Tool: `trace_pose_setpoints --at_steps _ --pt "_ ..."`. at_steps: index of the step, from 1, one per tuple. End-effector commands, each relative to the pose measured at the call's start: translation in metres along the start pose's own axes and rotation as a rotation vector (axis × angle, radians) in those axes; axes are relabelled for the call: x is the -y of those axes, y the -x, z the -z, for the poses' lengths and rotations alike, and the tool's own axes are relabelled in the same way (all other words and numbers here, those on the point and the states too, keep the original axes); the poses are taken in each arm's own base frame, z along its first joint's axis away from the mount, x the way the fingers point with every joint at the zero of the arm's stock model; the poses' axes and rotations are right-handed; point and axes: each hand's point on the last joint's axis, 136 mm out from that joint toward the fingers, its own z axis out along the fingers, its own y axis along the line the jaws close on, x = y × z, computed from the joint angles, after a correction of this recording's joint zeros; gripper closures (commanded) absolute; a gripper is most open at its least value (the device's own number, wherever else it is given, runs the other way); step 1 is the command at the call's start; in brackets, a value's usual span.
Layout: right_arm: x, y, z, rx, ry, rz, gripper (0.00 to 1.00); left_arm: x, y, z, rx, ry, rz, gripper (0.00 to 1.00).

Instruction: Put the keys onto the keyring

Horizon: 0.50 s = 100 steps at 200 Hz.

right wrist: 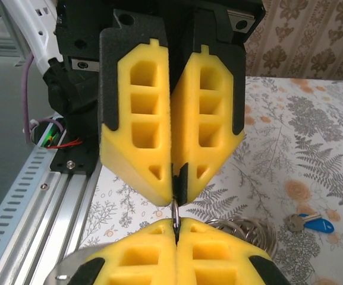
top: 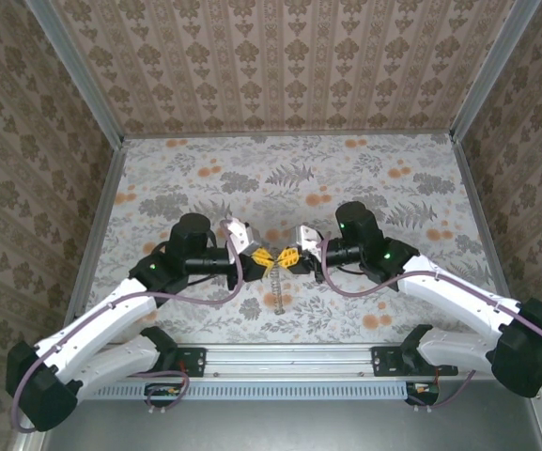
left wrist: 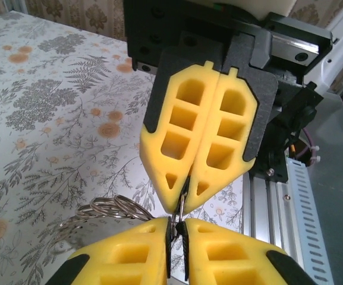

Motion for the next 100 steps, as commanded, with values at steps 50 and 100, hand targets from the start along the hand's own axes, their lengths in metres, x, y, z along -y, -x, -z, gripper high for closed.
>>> trace_pose_setpoints --at_steps 50,100 --pt "-0.012 0.032 0.005 0.107 0.048 0.068 1.00 0.025 0.005 0.016 0.106 -0.009 -0.284 0.86" --pt "-0.012 0.039 0.004 0.140 0.043 0.069 1.00 0.024 0.003 0.011 0.077 -0.028 -0.271 0.86"
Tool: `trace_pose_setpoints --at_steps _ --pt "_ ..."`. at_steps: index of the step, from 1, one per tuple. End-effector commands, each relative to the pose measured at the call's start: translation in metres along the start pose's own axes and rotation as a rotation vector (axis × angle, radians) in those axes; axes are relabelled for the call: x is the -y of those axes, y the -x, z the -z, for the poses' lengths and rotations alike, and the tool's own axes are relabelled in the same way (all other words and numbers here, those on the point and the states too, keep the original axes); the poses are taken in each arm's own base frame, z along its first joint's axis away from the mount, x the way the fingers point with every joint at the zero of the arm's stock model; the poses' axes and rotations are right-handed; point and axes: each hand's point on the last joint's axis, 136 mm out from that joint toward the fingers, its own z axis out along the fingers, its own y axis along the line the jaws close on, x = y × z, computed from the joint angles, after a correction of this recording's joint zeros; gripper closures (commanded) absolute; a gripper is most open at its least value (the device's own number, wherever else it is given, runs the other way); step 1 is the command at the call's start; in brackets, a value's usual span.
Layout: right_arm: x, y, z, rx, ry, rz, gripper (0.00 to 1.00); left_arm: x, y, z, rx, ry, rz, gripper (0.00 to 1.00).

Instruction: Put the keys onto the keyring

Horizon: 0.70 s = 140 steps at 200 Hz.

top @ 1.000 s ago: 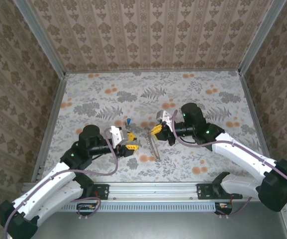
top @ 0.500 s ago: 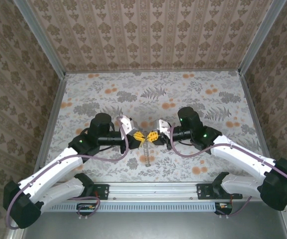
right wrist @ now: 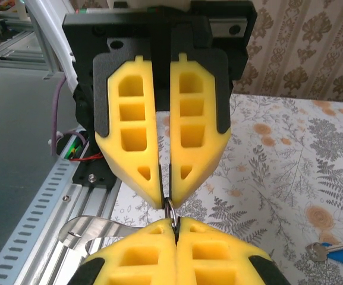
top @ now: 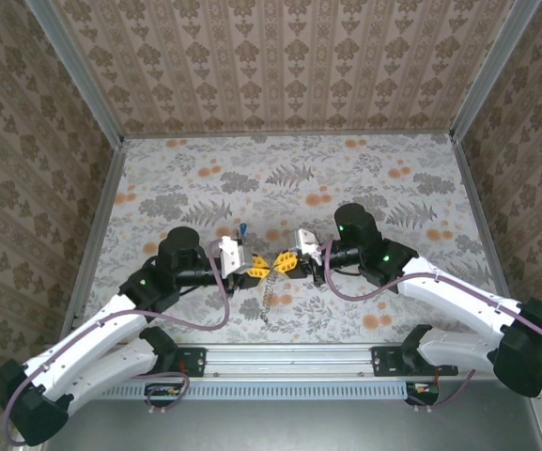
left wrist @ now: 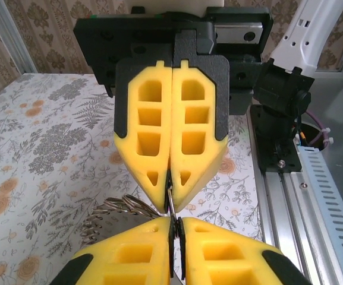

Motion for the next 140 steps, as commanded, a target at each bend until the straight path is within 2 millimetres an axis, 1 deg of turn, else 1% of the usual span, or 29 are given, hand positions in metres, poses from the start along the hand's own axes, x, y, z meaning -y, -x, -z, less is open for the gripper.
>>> trace_pose_setpoints --at_steps 1,17,32,49,75,86,93,106,120,140 --pt "0.000 0.023 0.004 0.080 -0.005 0.053 1.00 0.005 0.004 -0.002 0.006 -0.030 -0.035 0.86" --pt "0.000 0.024 0.004 0.085 -0.008 0.053 1.00 0.003 0.003 -0.003 0.001 -0.022 -0.035 0.82" --pt "-0.001 0.024 0.004 0.085 -0.009 0.050 1.00 0.002 0.005 -0.002 0.006 -0.013 -0.041 0.82" --pt "-0.002 0.025 0.003 0.086 -0.008 0.054 1.00 0.002 0.009 -0.001 0.021 -0.011 -0.050 0.86" --pt "-0.004 0.023 -0.001 0.081 -0.001 0.053 1.00 -0.001 0.019 -0.001 0.063 0.004 -0.060 0.86" --pt "-0.005 0.023 -0.002 0.083 0.000 0.055 1.00 -0.002 0.020 -0.002 0.071 0.005 -0.064 0.86" --pt "-0.004 0.023 -0.002 0.087 -0.003 0.056 1.00 -0.002 0.019 -0.002 0.069 0.007 -0.066 0.89" --pt "-0.004 0.022 -0.002 0.084 -0.005 0.056 1.00 -0.002 0.018 -0.001 0.068 0.014 -0.076 1.00" --pt "-0.005 0.017 -0.001 0.056 -0.012 0.065 1.00 -0.002 0.019 0.001 0.071 0.026 -0.095 1.00" --pt "-0.008 0.010 0.004 0.003 -0.020 0.087 0.84 -0.001 0.019 0.007 0.078 0.048 -0.137 1.00"
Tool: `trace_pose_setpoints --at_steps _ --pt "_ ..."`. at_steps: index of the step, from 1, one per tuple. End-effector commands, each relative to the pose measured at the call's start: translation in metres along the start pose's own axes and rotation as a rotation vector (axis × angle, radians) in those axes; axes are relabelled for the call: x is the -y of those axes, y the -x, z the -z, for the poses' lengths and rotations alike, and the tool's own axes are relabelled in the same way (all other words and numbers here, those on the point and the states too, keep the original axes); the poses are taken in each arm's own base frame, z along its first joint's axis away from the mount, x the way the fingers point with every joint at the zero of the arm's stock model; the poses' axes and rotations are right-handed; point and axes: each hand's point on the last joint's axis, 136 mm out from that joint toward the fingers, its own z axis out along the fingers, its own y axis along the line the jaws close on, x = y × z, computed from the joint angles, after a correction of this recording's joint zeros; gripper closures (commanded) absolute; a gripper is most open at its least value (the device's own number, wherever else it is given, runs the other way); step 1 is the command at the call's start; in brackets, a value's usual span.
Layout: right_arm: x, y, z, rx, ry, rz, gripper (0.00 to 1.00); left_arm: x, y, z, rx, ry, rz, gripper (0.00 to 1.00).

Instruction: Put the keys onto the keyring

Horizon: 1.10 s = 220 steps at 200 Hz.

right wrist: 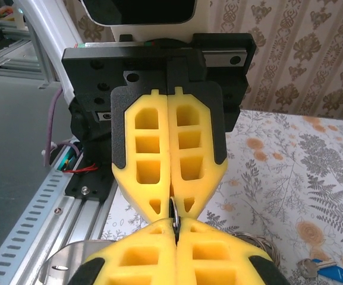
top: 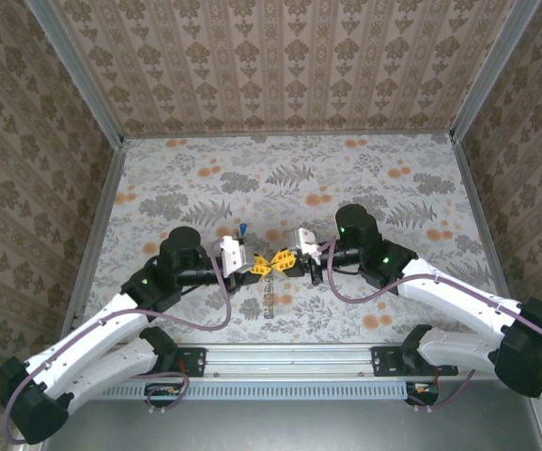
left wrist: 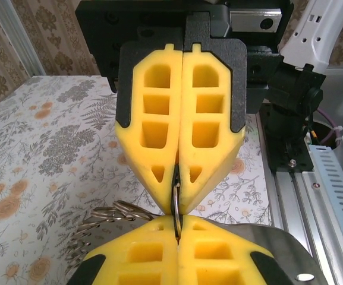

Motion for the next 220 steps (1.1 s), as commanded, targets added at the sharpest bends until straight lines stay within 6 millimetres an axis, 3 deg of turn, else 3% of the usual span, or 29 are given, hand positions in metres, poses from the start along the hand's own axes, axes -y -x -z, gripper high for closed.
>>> trace_pose_setpoints --at_steps 1,16,36,93,163,193,220 --pt "-0.007 0.001 0.007 -0.031 -0.006 0.055 0.83 0.003 0.018 0.008 0.070 0.021 -0.106 1.00" --pt "-0.012 0.005 0.014 -0.047 0.002 0.075 0.73 0.009 0.021 0.012 0.116 0.011 -0.146 1.00" --pt "-0.019 0.009 0.022 -0.060 0.005 0.104 0.67 0.010 0.031 0.018 0.214 0.040 -0.198 1.00" --pt "-0.030 0.035 0.021 0.017 0.034 0.139 0.66 0.023 0.032 0.017 0.240 -0.039 -0.238 1.00" --pt "-0.029 0.037 0.011 -0.016 0.035 0.170 0.70 0.023 0.043 0.015 0.287 -0.041 -0.281 1.00" --pt "-0.020 0.032 0.013 -0.024 -0.038 0.173 0.63 0.024 0.044 0.014 0.297 -0.041 -0.301 1.00" --pt "-0.021 0.033 0.013 -0.015 -0.038 0.159 0.65 0.026 0.045 0.013 0.300 -0.055 -0.303 1.00"
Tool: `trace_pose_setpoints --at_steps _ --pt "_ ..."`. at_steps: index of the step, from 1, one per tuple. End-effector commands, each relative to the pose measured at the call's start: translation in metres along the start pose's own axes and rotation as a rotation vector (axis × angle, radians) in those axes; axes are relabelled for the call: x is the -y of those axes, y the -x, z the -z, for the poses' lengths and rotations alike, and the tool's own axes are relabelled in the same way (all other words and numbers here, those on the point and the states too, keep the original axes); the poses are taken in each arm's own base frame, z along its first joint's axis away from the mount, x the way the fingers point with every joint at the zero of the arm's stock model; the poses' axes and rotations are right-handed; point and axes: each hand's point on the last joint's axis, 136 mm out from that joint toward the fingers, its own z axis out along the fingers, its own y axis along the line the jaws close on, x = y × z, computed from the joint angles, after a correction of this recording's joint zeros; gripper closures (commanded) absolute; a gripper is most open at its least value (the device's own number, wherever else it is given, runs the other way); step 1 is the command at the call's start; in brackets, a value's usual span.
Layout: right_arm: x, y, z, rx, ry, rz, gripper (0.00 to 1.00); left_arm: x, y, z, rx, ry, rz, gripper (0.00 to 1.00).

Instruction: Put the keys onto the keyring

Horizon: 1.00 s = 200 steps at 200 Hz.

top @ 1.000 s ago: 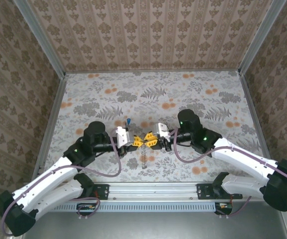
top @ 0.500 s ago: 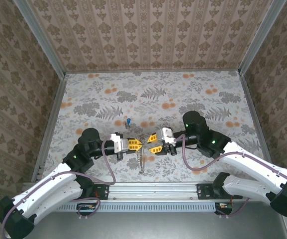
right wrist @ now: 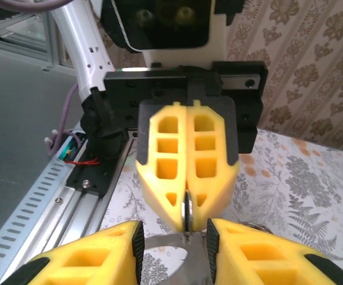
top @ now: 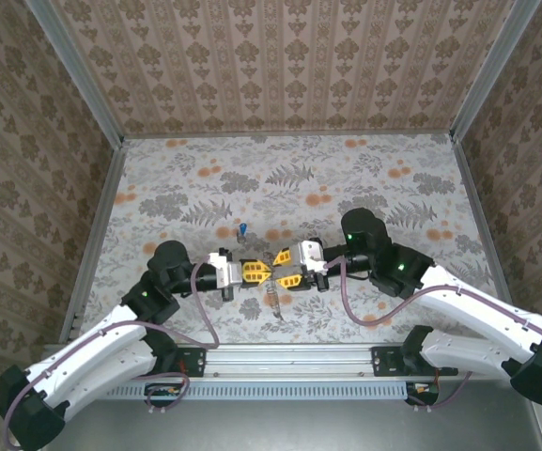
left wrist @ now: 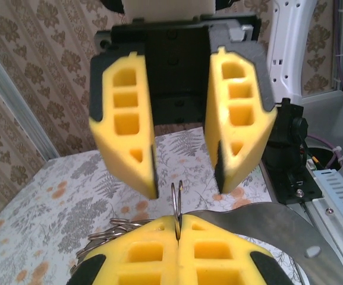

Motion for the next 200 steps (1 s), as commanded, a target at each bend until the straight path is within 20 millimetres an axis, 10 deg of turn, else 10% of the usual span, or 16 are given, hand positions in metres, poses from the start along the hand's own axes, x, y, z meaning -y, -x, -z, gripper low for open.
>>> trace_pose_setpoints --at_steps 1,102,132,200 --pt "0.003 0.002 0.001 0.010 -0.031 0.001 0.65 0.002 0.021 0.000 0.072 -0.019 -0.084 1.00" --pt "0.001 -0.002 -0.002 0.001 -0.018 0.002 1.00 -0.006 0.023 -0.007 0.053 0.004 -0.055 0.96" --pt "0.005 0.000 0.002 -0.006 -0.048 0.029 1.00 -0.007 0.012 -0.007 -0.024 0.008 0.003 0.81" --pt "0.007 -0.006 0.002 -0.059 -0.052 0.072 1.00 -0.004 -0.004 -0.011 -0.122 -0.032 0.032 0.93"
